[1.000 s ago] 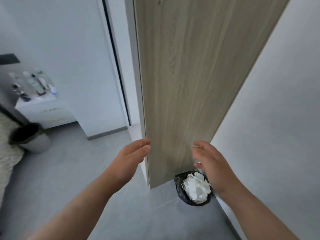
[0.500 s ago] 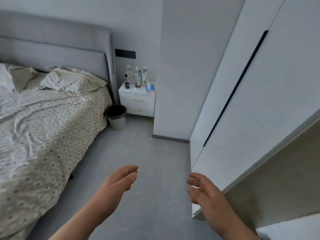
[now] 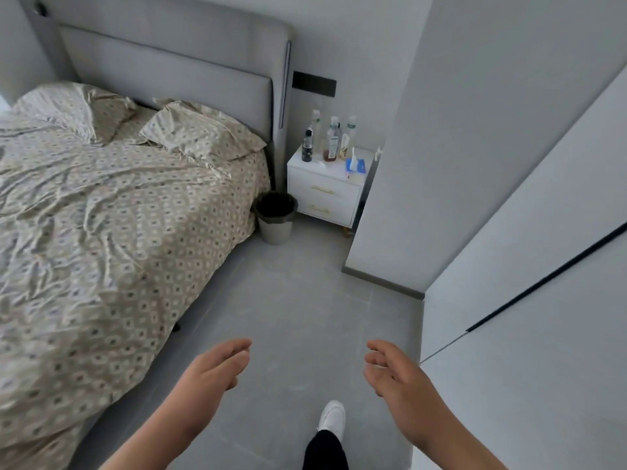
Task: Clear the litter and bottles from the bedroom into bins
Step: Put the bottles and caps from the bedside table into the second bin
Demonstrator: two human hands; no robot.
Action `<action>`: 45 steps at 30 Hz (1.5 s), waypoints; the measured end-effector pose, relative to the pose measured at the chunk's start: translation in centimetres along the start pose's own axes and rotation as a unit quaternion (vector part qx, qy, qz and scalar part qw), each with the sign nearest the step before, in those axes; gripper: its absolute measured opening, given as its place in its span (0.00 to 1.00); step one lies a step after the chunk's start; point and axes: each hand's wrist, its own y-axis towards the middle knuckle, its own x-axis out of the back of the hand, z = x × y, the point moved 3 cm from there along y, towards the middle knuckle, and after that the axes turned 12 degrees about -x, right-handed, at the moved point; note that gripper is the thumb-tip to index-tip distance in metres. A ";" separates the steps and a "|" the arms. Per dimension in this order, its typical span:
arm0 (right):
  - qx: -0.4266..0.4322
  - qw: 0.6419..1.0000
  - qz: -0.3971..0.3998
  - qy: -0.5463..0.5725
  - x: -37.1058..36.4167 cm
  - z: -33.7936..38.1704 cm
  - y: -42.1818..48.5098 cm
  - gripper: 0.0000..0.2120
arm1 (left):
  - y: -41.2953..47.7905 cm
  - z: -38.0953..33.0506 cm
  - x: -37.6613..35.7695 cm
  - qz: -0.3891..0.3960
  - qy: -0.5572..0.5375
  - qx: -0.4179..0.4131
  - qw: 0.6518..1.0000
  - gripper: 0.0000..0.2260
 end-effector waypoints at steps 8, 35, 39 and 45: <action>0.049 0.998 0.024 -0.018 6.4 11.2 14.1 0.13 | 15.4 -7.2 -2.2 -0.047 -0.018 0.015 0.999 0.16; 0.031 0.999 -0.031 -0.010 12.2 44.4 51.9 0.18 | 66.1 -20.9 2.9 -0.028 -0.029 -0.059 0.997 0.08; 0.021 0.999 -0.025 0.001 13.1 47.9 57.3 0.17 | 72.8 -22.7 3.1 -0.022 -0.028 -0.060 0.998 0.09; 0.012 1.000 -0.009 -0.002 15.0 52.2 66.7 0.16 | 82.4 -23.7 2.1 -0.018 -0.009 -0.052 0.998 0.09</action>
